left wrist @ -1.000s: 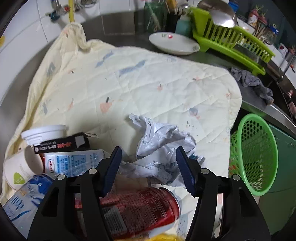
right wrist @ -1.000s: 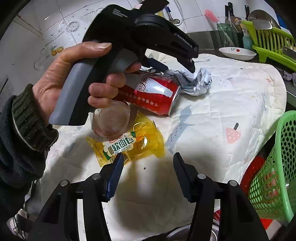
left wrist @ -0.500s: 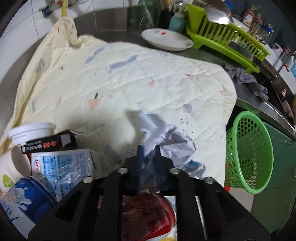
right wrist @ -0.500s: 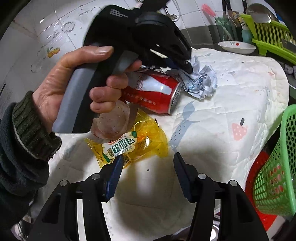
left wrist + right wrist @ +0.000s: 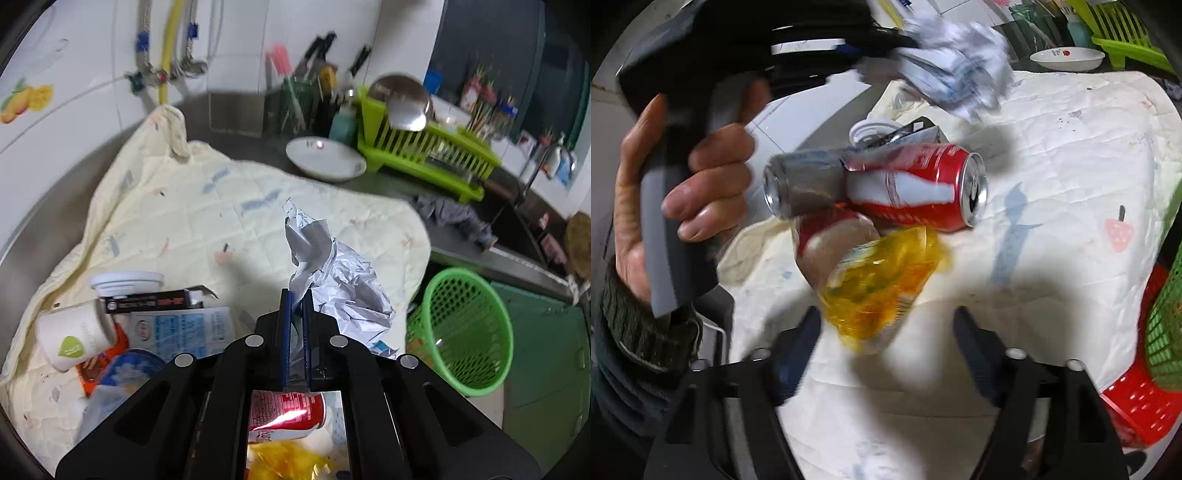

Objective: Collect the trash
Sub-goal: 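Grasp the crumpled white paper with the left tool while the right tool grasps the yellow snack bag, then carry the paper and snack bag over the green basket and release both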

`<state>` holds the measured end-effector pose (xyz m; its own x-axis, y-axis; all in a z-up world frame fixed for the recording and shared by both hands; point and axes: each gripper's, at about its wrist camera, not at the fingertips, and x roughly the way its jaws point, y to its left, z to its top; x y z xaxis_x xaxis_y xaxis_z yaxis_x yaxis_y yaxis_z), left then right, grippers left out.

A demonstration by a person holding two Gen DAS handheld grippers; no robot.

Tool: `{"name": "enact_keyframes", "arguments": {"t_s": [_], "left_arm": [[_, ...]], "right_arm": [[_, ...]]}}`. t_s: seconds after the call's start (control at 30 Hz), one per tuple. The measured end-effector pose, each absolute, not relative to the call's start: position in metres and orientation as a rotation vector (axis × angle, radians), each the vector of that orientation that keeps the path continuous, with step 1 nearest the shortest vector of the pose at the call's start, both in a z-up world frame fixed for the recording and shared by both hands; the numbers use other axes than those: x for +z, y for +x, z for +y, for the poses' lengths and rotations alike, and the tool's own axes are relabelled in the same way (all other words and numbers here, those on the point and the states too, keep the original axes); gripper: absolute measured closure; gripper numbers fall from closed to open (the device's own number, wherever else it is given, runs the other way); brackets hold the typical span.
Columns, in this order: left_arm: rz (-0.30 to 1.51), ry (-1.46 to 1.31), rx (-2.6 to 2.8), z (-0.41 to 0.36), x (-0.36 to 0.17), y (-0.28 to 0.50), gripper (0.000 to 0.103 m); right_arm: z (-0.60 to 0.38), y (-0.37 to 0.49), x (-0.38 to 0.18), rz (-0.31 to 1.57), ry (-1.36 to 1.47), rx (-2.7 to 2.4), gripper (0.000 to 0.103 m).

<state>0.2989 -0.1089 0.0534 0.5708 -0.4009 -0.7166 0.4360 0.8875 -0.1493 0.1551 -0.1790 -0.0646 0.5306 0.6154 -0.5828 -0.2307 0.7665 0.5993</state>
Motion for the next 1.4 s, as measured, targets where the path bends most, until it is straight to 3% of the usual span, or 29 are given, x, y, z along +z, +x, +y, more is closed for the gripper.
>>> {"name": "enact_keyframes", "arguments": {"t_s": [0.3,0.5,0.6,1.0,1.4], "left_arm": [[0.758,-0.027,-0.445,-0.055,0.08,0.273,0.099],[0.737,-0.071,-0.424,-0.023,0.084,0.257,0.099],[0.729,-0.082,-0.424,-0.015,0.084,0.249,0.099],[0.716,-0.072,-0.48,-0.036,0.085,0.227,0.099],[0.763,-0.036,-0.648,-0.14,0.068,0.222,0.099]], "right_arm": [[-0.156,0.181,-0.059,0.889,0.483,0.438,0.029],[-0.154,0.18,-0.071,0.917,0.515,0.456,0.053],[-0.153,0.161,-0.062,0.882,0.45,0.451,0.058],[-0.213,0.119,-0.026,0.764,0.398,0.372,0.06],[-0.37,0.097,-0.033,0.771,0.301,-0.041,0.059]]}}
